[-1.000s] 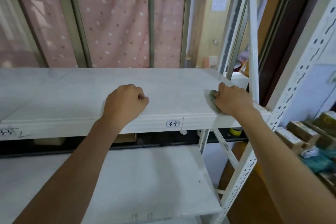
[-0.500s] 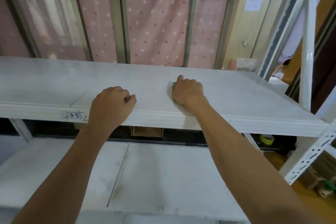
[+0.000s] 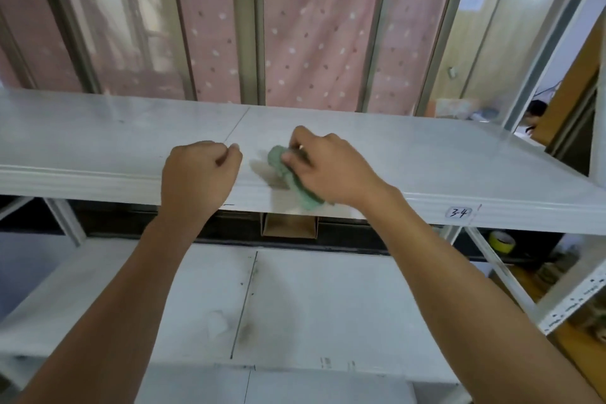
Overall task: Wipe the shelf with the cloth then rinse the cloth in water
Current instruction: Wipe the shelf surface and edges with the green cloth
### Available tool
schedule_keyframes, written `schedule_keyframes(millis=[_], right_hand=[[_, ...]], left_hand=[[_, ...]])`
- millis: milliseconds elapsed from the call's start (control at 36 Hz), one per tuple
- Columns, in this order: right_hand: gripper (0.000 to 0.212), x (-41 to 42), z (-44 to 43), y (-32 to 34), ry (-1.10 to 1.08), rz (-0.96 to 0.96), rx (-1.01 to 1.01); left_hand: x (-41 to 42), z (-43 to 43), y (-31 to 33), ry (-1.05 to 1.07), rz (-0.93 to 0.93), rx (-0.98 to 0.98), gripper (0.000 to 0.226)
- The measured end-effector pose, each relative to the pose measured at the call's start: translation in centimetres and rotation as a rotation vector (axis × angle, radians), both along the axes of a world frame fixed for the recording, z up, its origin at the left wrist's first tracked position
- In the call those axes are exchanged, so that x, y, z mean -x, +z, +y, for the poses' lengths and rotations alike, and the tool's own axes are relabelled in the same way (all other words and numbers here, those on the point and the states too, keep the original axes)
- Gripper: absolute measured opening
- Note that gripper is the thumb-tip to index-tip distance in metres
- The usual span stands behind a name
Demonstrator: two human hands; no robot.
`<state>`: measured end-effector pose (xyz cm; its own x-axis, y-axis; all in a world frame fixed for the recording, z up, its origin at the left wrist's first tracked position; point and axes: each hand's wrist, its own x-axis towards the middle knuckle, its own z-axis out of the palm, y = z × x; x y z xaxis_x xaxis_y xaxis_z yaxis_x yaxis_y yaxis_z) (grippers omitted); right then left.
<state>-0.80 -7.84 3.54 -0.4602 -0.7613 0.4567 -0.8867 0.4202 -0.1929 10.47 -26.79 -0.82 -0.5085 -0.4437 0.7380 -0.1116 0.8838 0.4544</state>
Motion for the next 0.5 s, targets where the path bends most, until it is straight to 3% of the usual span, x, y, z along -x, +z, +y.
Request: schedule_keyframes(millis=[111, 278, 361, 500], right_hand=[[0.031, 4.8, 7.0, 0.3, -0.362, 0.12, -0.035], [0.039, 12.5, 22.3, 0.0, -0.919, 0.108, -0.101], [0.037, 14.1, 28.1, -0.9, -1.061, 0.065, -0.105], [0.028, 14.9, 32.5, -0.6, -1.109, 0.094, -0.218]], left_hand=[[0.3, 2.8, -0.1, -0.072, -0.084, 0.11, 0.041], [1.9, 8.1, -0.7, -0.174, -0.1, 0.216, 0.011], [3.1, 11.5, -0.6, -0.253, -0.109, 0.268, 0.008], [5.7, 16.9, -0.7, -0.357, -0.125, 0.293, 0.009]])
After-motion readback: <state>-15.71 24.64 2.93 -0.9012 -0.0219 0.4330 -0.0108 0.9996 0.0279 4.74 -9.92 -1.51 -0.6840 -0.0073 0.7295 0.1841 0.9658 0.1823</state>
